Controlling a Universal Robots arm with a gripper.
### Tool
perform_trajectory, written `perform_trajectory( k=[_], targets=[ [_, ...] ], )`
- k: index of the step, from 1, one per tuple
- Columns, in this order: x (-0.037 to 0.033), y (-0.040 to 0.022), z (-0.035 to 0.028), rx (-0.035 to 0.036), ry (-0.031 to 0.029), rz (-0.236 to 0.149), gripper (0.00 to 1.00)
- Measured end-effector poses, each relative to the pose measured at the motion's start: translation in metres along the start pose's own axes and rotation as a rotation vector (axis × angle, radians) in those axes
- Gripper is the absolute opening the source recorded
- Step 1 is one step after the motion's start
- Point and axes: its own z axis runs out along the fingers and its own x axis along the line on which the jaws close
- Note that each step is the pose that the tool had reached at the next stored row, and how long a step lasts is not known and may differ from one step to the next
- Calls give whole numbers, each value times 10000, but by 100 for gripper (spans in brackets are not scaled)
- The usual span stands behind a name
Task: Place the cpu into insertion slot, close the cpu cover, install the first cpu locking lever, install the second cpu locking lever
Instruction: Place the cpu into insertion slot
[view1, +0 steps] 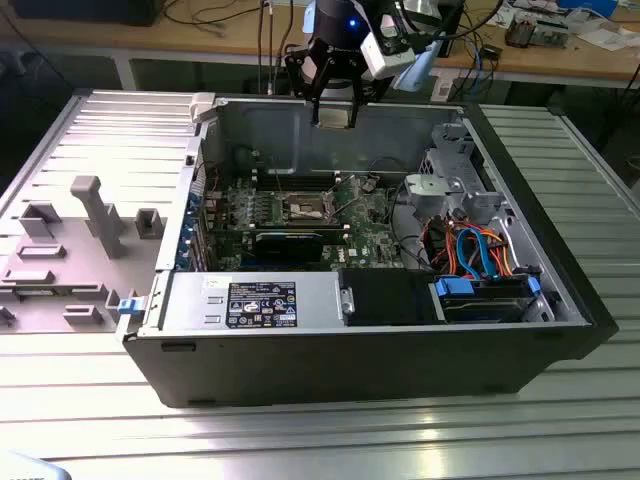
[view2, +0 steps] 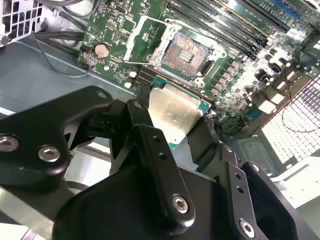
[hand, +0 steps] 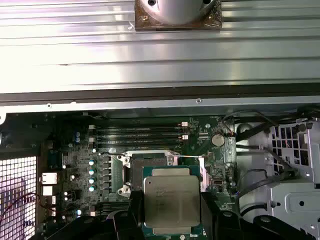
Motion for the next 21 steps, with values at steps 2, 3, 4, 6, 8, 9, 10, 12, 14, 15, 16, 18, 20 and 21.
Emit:
perform_trajectory(
  k=[2, 3, 4, 6, 8, 9, 10, 12, 14, 15, 16, 18, 20, 21],
  targets=[
    [2, -1, 7, 0, 0, 0, 55],
    [2, -1, 8, 0, 0, 0, 55],
    [2, -1, 8, 0, 0, 0, 55],
    [2, -1, 13, 0, 0, 0, 55],
    [2, -2, 16, 0, 0, 0, 55],
    [2, -2, 18, 0, 0, 0, 55],
    [1, -5, 53, 0, 0, 0, 55],
    [1, -8, 86, 0, 0, 0, 55],
    [1, -8, 90, -1, 0, -1, 55],
    [1, -8, 92, 0, 0, -1, 55],
    [1, -9, 94, 0, 0, 0, 55],
    [1, -9, 97, 0, 0, 0, 55],
    [1, -9, 101, 1, 0, 0, 55],
    [1, -9, 103, 1, 0, 0, 55]
  ],
)
